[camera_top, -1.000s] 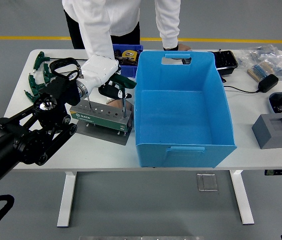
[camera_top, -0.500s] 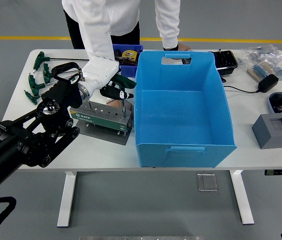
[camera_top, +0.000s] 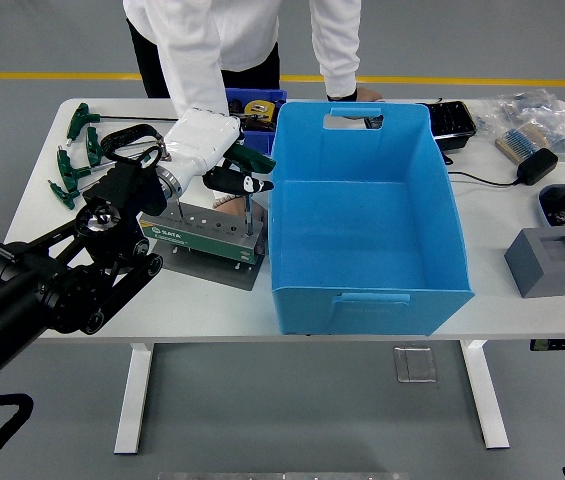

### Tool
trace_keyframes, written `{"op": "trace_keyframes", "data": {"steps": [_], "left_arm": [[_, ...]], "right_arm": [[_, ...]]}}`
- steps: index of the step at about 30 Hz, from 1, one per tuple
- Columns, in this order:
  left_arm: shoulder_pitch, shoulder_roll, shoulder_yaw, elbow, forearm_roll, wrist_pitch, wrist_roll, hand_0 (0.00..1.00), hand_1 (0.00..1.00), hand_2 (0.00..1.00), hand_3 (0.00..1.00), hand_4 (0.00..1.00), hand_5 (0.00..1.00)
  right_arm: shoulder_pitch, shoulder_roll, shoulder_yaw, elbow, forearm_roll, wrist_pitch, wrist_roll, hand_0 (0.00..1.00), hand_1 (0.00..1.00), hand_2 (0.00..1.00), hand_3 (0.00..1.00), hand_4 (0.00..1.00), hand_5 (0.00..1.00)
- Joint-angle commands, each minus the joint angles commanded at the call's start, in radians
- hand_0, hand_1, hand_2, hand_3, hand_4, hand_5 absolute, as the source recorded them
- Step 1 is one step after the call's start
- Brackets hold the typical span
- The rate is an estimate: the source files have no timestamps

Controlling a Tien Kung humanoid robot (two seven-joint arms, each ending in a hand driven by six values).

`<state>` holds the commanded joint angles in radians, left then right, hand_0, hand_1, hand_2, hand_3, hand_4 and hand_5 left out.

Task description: Lift tool from toolbox,place it in box,lift tool from toolbox,place it in box

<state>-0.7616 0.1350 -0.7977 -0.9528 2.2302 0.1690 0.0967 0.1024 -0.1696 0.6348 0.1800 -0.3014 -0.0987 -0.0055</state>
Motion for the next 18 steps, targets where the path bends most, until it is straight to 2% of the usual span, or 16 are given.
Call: {"op": "trace_keyframes", "data": {"steps": [4,5,10,11,16,17,18], "left_arm": [[0.0,0.004,0.004,-0.007,-0.009,-0.002,0.001,0.142,0.002,0.018,0.02,0.994,0.735],[0.0,0.006,0.005,-0.01,-0.01,-0.002,0.002,0.136,0.002,0.01,0.015,0.848,0.747],[-0.002,0.021,0.018,-0.04,-0.026,-0.003,0.012,0.136,0.002,0.01,0.015,0.848,0.747],[-0.002,0.024,0.022,-0.048,-0.03,-0.004,0.014,0.132,0.002,0.008,0.013,0.779,0.701],[-0.003,0.044,0.035,-0.09,-0.047,-0.013,0.021,0.132,0.002,0.008,0.013,0.779,0.701],[-0.004,0.05,0.037,-0.102,-0.05,-0.019,0.022,0.135,0.002,0.006,0.011,0.72,0.636],[-0.005,0.055,0.039,-0.112,-0.053,-0.025,0.022,0.135,0.002,0.006,0.011,0.72,0.636]], "right_arm": [[0.0,0.0,0.002,0.0,0.0,0.0,0.001,0.639,0.645,0.762,0.793,0.998,0.971],[0.0,0.0,0.002,0.0,0.0,0.0,0.001,0.638,0.645,0.762,0.793,0.998,0.972],[-0.004,0.001,0.006,0.0,-0.003,0.0,0.0,0.638,0.645,0.762,0.793,0.998,0.972],[-0.005,0.001,0.007,0.0,-0.004,0.0,0.0,0.639,0.644,0.761,0.793,0.998,0.972],[-0.011,0.002,0.01,0.0,-0.005,0.0,-0.001,0.639,0.644,0.761,0.793,0.998,0.972],[-0.012,0.003,0.011,0.0,-0.006,0.0,-0.001,0.64,0.644,0.761,0.792,0.998,0.972],[-0.013,0.003,0.011,0.0,-0.006,0.0,-0.002,0.64,0.644,0.761,0.792,0.998,0.972]]}}
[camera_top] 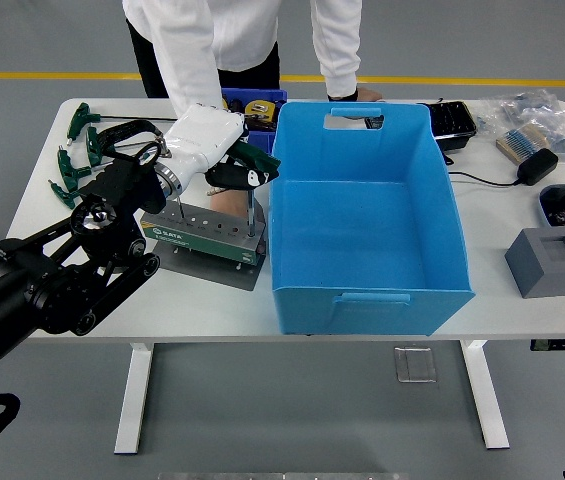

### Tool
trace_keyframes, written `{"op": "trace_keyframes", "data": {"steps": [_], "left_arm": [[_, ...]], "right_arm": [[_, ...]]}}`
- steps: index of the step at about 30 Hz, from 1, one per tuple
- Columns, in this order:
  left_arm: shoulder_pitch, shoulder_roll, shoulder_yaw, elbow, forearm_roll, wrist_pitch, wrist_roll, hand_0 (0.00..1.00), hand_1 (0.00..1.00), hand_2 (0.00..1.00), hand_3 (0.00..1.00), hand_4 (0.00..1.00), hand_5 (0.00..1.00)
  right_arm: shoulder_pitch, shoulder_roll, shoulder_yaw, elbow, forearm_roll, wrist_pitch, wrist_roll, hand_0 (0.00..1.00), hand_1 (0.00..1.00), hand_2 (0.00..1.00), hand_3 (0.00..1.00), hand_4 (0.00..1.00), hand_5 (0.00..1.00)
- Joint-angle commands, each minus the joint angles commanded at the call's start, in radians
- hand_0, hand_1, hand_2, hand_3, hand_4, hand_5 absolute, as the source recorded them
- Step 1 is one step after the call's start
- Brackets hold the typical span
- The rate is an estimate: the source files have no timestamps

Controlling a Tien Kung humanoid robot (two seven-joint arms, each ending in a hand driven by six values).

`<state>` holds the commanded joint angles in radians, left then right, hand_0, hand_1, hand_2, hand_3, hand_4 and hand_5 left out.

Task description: Lift tool from toolbox,place it in box,lift tool from toolbox,place it in box

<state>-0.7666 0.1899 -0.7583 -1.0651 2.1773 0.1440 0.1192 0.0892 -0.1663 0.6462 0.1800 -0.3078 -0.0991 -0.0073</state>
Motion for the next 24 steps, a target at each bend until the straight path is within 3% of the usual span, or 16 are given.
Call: {"op": "trace_keyframes", "data": {"steps": [4,5,14,24], "left_arm": [[-0.007,0.021,0.009,-0.037,-0.01,-0.026,0.003,0.135,0.002,0.006,0.011,0.72,0.636],[-0.01,0.025,0.012,-0.045,-0.011,-0.031,0.004,0.133,0.002,0.003,0.011,0.689,0.572],[-0.048,0.071,0.04,-0.117,-0.033,-0.092,0.018,0.136,0.002,0.002,0.01,0.684,0.566],[-0.105,0.111,0.05,-0.167,-0.072,-0.112,0.025,0.136,0.002,0.002,0.009,0.67,0.528]], "right_arm": [[-0.003,0.001,0.0,0.0,0.001,0.0,-0.001,0.64,0.644,0.761,0.792,0.998,0.972],[-0.004,0.002,0.001,0.0,0.001,-0.001,-0.001,0.642,0.643,0.761,0.792,0.998,0.972],[-0.012,0.005,0.006,0.0,-0.004,-0.002,-0.005,0.639,0.643,0.761,0.792,0.998,0.972],[-0.012,0.006,0.011,0.0,-0.005,-0.003,-0.007,0.639,0.643,0.761,0.792,0.998,0.972]]}}
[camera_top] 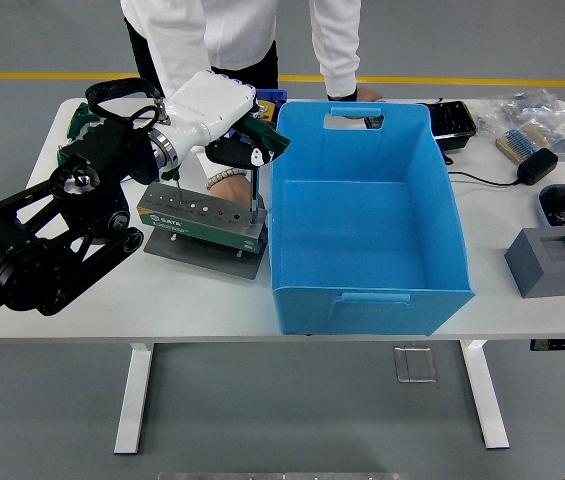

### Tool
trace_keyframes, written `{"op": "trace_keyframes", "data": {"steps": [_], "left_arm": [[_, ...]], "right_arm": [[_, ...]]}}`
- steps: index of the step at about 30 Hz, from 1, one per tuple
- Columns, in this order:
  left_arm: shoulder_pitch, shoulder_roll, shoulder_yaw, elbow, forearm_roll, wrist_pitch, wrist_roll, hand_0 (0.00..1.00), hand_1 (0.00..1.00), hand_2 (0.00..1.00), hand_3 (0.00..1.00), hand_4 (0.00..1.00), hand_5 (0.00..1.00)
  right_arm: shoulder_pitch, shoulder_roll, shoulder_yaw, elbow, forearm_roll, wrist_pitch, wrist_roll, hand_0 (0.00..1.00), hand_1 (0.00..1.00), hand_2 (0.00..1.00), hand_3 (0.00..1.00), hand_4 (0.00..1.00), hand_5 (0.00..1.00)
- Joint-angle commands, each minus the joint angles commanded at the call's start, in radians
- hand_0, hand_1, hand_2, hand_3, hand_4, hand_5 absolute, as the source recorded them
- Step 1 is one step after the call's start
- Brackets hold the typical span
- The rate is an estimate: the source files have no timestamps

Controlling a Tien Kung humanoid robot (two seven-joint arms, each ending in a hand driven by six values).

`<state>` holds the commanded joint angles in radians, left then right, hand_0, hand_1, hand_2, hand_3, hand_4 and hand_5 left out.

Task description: Lift tool from toolbox,place it in box,lift tool from toolbox,place it in box

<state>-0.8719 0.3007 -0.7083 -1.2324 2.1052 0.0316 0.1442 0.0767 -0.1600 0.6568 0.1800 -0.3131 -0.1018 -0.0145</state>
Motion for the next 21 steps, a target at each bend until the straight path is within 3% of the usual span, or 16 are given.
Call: {"op": "trace_keyframes", "data": {"steps": [13,21], "left_arm": [[0.009,-0.011,-0.001,0.03,-0.014,0.006,-0.008,0.136,0.002,0.002,0.009,0.653,0.502],[0.041,-0.009,-0.017,0.001,0.025,0.003,-0.009,0.136,0.002,0.002,0.009,0.652,0.496]], "right_arm": [[0.007,-0.001,0.008,0.0,-0.005,0.001,-0.001,0.639,0.644,0.761,0.792,0.998,0.973],[0.009,-0.001,0.014,0.0,-0.008,0.002,0.001,0.639,0.644,0.761,0.792,0.998,0.972]]}}
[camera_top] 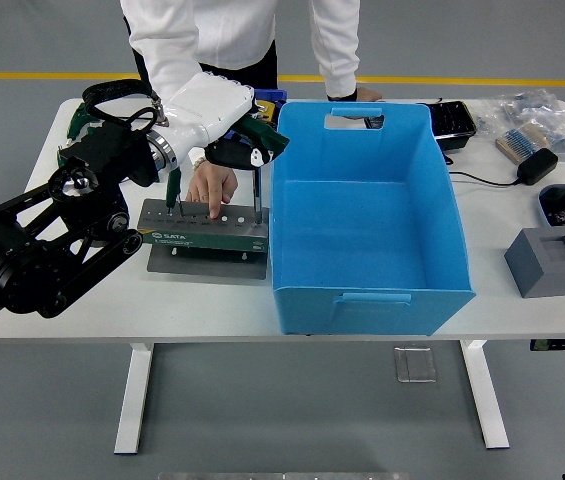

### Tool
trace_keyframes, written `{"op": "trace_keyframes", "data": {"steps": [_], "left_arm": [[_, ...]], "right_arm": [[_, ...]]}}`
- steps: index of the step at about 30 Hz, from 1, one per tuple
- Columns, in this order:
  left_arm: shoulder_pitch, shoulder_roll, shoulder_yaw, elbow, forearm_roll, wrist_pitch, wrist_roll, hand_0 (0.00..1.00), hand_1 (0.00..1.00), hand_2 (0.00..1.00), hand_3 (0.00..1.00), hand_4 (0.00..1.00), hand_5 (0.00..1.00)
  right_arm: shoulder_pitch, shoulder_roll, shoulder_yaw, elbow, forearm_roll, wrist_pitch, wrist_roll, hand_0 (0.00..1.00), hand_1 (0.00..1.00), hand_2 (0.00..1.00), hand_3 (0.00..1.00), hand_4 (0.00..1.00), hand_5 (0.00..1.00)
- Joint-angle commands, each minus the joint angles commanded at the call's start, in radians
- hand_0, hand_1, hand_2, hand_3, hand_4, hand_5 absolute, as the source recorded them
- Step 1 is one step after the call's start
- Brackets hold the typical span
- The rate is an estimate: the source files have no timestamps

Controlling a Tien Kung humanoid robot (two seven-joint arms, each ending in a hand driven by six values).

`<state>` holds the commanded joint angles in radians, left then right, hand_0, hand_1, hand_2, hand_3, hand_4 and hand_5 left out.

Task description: Lift tool from toolbox,place it in box,lift tool from toolbox,place it in box

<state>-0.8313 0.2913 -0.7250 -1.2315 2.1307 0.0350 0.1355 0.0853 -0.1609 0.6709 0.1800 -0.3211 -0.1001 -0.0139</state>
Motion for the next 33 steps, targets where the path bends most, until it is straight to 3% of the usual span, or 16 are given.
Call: {"op": "trace_keyframes", "data": {"steps": [16,33], "left_arm": [[0.057,0.015,0.0,-0.097,0.095,-0.016,0.015,0.136,0.002,0.002,0.011,0.655,0.494],[0.008,0.047,-0.038,-0.172,0.068,-0.059,0.048,0.133,0.002,0.002,0.012,0.656,0.483]], "right_arm": [[-0.002,0.002,0.008,0.0,-0.006,0.0,0.001,0.639,0.643,0.76,0.791,0.998,0.973],[-0.005,0.001,0.009,0.0,-0.009,0.001,0.001,0.639,0.643,0.76,0.791,0.998,0.973]]}}
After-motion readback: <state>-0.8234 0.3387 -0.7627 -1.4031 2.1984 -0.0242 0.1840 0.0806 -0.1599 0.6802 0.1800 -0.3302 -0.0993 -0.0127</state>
